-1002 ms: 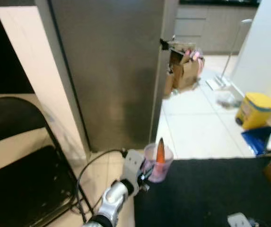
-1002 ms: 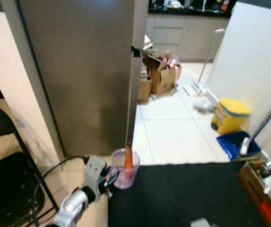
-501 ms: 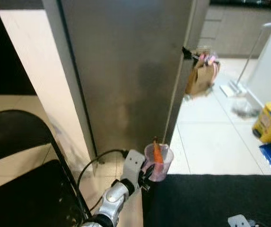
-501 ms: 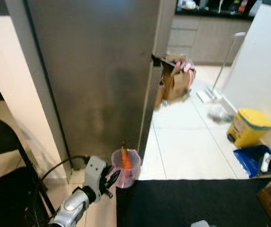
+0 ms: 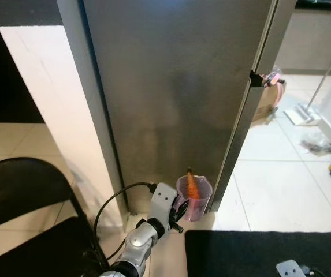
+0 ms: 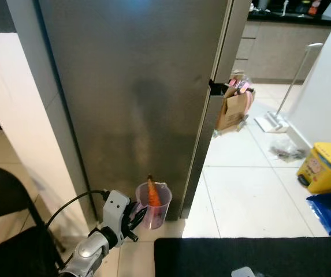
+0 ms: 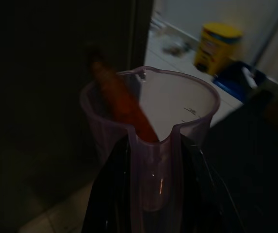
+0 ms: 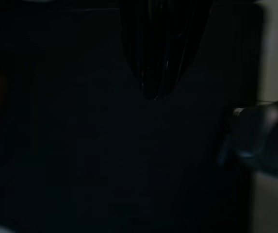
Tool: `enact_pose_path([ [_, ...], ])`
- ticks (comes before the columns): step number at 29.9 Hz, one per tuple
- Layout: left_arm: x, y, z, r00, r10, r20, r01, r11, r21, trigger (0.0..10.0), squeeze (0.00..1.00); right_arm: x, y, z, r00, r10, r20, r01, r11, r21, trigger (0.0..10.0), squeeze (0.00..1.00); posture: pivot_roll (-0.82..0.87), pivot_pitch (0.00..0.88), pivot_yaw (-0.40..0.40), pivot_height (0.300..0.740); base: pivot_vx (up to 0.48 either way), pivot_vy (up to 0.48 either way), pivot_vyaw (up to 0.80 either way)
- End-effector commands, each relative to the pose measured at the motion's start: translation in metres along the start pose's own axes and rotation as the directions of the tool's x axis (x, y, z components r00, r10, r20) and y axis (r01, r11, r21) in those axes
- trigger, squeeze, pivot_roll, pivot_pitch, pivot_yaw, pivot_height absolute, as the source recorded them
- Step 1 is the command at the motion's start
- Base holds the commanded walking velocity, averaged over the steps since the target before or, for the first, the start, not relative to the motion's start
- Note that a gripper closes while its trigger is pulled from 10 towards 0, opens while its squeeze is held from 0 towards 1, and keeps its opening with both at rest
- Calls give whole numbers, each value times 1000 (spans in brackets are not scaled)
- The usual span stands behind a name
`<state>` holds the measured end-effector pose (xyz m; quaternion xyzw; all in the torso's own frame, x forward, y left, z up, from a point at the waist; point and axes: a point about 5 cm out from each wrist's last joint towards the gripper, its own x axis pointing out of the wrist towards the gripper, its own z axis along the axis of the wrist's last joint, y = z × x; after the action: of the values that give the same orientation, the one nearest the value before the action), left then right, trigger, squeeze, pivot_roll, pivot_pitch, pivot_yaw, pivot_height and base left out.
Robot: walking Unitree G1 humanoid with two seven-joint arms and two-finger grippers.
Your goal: Restocking fridge
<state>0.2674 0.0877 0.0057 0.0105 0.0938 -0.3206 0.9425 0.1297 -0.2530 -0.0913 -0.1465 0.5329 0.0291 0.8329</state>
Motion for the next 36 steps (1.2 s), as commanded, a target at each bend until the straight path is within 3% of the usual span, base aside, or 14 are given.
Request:
enact_pose_path([
  [1, 5, -4, 6, 999, -22, 27, 22, 1000, 4, 10000, 0, -2, -3, -9, 999, -3, -34, 3, 1000, 0, 10000, 0, -10, 0, -35, 740, 0, 0, -769],
  [15, 5, -3, 6, 1000, -3, 29, 4, 1000, -10, 10000, 0, -2, -4, -8, 1000, -4, -22, 4, 1000, 10, 10000, 0, -10, 0, -39, 740, 0, 0, -767],
  [27, -2, 4, -2, 999, 34, -15, -34, 999, -9, 10000, 0, -2, -4, -7, 1000, -4, -16, 4, 1000, 12, 10000, 0, -11, 0, -38, 740, 0, 0, 0],
  [36, -14, 7, -17, 996, 61, -68, -63, 998, -25, 10000, 0, -2, -3, -7, 1000, -2, -14, 2, 1000, 10, 10000, 0, -12, 0, -35, 740, 308, 0, 0],
])
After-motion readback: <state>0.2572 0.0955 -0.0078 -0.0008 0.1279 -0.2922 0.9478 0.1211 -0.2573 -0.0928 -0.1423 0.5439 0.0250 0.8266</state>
